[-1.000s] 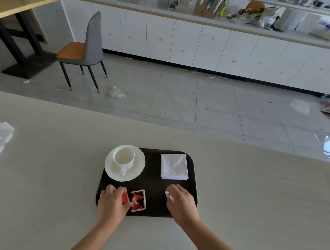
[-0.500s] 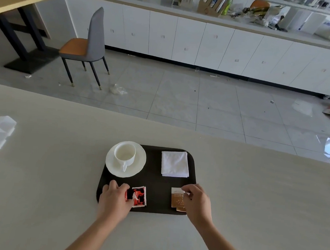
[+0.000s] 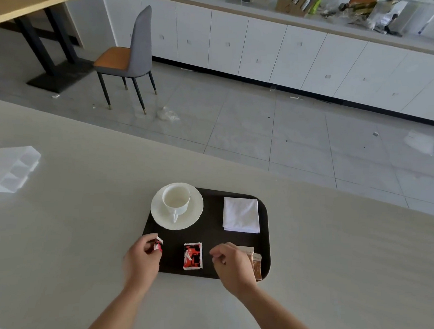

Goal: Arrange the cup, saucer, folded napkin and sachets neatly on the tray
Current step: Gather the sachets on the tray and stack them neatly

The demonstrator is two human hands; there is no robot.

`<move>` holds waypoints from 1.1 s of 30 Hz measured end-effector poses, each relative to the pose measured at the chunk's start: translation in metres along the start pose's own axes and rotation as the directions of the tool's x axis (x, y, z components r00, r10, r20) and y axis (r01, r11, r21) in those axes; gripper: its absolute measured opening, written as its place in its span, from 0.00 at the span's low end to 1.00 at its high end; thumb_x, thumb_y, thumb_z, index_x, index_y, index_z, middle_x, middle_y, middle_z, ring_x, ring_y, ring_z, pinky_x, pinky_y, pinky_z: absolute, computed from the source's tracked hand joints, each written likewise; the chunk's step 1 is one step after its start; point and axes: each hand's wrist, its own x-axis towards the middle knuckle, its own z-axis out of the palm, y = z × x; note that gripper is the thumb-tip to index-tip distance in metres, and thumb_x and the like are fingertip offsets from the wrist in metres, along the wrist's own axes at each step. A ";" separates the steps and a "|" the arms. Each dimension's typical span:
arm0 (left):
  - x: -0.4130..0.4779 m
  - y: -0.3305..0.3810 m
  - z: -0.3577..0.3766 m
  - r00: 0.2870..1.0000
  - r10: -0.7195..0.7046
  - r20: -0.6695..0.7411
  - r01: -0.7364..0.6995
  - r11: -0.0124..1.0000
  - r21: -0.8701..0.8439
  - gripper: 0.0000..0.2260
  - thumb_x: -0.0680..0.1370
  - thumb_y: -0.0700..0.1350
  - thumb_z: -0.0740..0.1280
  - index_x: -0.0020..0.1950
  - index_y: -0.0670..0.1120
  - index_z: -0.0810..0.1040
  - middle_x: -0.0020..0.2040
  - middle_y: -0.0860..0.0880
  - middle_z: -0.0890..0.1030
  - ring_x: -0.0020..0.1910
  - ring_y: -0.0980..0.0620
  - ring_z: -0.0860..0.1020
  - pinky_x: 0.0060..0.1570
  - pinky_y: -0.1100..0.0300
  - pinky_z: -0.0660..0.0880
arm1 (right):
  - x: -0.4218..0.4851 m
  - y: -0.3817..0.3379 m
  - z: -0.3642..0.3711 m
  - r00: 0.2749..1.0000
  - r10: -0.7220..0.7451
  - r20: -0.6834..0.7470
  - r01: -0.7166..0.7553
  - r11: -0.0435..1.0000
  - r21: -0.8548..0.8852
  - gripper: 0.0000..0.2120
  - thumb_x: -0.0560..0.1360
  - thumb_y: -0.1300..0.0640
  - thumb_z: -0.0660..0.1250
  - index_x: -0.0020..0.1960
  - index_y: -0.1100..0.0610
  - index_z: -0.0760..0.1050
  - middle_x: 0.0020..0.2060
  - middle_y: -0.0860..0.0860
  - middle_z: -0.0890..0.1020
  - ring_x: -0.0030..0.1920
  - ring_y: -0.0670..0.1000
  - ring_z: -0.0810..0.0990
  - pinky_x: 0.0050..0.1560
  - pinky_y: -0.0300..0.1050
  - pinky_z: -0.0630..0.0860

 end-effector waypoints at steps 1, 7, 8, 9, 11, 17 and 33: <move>0.002 -0.002 -0.002 0.998 -0.056 -0.007 0.055 0.994 -0.093 0.17 0.72 0.32 0.65 0.55 0.49 0.81 0.45 0.48 0.84 0.40 0.50 0.83 0.41 0.52 0.80 | 0.001 0.001 0.000 1.000 0.005 0.000 -0.005 1.000 0.004 0.08 0.79 0.59 0.66 0.53 0.49 0.82 0.49 0.44 0.82 0.44 0.42 0.80 0.41 0.26 0.73; -0.009 0.013 0.023 0.928 -0.284 0.242 0.362 0.843 -0.397 0.15 0.73 0.31 0.65 0.54 0.45 0.81 0.47 0.44 0.84 0.45 0.46 0.83 0.43 0.50 0.82 | 0.003 0.007 -0.001 0.999 0.049 0.022 -0.049 0.999 0.006 0.08 0.79 0.58 0.65 0.53 0.50 0.82 0.49 0.45 0.83 0.45 0.44 0.81 0.44 0.29 0.76; -0.014 0.015 0.030 0.922 -0.279 0.267 0.364 0.857 -0.364 0.15 0.73 0.32 0.65 0.55 0.45 0.81 0.47 0.44 0.84 0.46 0.46 0.83 0.45 0.50 0.82 | 0.003 0.007 0.000 0.998 0.051 0.032 -0.052 0.999 0.004 0.08 0.79 0.58 0.65 0.53 0.50 0.82 0.49 0.45 0.84 0.45 0.44 0.81 0.44 0.29 0.76; -0.018 0.016 0.036 0.930 -0.257 0.263 0.332 0.894 -0.301 0.15 0.72 0.32 0.66 0.55 0.45 0.81 0.47 0.46 0.84 0.46 0.47 0.83 0.47 0.49 0.82 | 0.003 0.007 0.000 0.998 0.053 0.040 -0.053 0.999 0.002 0.08 0.79 0.58 0.65 0.53 0.50 0.82 0.49 0.46 0.84 0.45 0.44 0.81 0.44 0.29 0.76; -0.025 0.015 0.044 0.968 -0.166 0.186 0.185 0.978 -0.093 0.14 0.71 0.34 0.69 0.54 0.46 0.82 0.45 0.51 0.84 0.45 0.51 0.82 0.48 0.52 0.80 | 0.004 0.007 0.001 0.997 0.060 0.048 -0.060 0.998 0.003 0.08 0.79 0.58 0.65 0.53 0.49 0.82 0.48 0.45 0.84 0.45 0.43 0.81 0.43 0.28 0.75; -0.034 0.022 0.051 0.994 0.071 0.084 -0.088 0.973 0.214 0.10 0.70 0.35 0.71 0.45 0.50 0.82 0.35 0.57 0.81 0.40 0.53 0.81 0.38 0.57 0.75 | 0.009 0.005 0.007 0.993 0.078 0.093 -0.079 0.997 0.009 0.10 0.78 0.58 0.65 0.56 0.49 0.81 0.49 0.46 0.84 0.46 0.43 0.80 0.45 0.30 0.75; -0.021 0.030 0.057 0.985 0.059 0.164 -0.110 0.942 0.316 0.14 0.74 0.41 0.70 0.59 0.47 0.78 0.49 0.50 0.83 0.50 0.51 0.80 0.48 0.58 0.75 | 0.026 -0.016 0.024 0.994 0.085 0.069 -0.085 0.996 -0.003 0.13 0.77 0.60 0.66 0.60 0.52 0.80 0.52 0.50 0.83 0.50 0.48 0.80 0.51 0.41 0.78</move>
